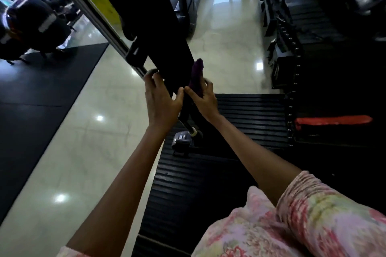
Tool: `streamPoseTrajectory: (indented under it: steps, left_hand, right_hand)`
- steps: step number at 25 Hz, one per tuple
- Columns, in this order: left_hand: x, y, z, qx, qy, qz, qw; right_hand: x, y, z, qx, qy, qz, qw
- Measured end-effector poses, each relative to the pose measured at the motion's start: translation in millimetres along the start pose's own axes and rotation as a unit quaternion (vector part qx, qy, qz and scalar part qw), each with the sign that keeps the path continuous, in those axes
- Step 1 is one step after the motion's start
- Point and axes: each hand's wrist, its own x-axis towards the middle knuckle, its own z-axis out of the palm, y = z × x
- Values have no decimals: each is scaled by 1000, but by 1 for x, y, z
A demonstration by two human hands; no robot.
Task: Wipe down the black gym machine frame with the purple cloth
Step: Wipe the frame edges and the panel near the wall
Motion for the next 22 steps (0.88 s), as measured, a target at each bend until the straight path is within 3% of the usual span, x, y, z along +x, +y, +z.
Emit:
streamPoseTrajectory:
  steps: [7, 12, 16, 19, 22]
  left_hand:
    - [1, 10, -12, -14, -80, -28, 996]
    - [1, 14, -19, -30, -107, -37, 993]
    - [3, 11, -19, -25, -127, -20, 991]
    - [3, 12, -19, -40, -129, -24, 991]
    - [2, 14, -19, -69, -110, -38, 991]
  right_hand:
    - [-25, -46, 16, 94, 138, 80, 983]
    - [-9, -82, 5, 77, 211, 28, 974]
    - [2, -67, 24, 139, 155, 26, 978]
    - [2, -40, 32, 117, 113, 38, 986]
    - [-2, -41, 26, 70, 143, 32, 987]
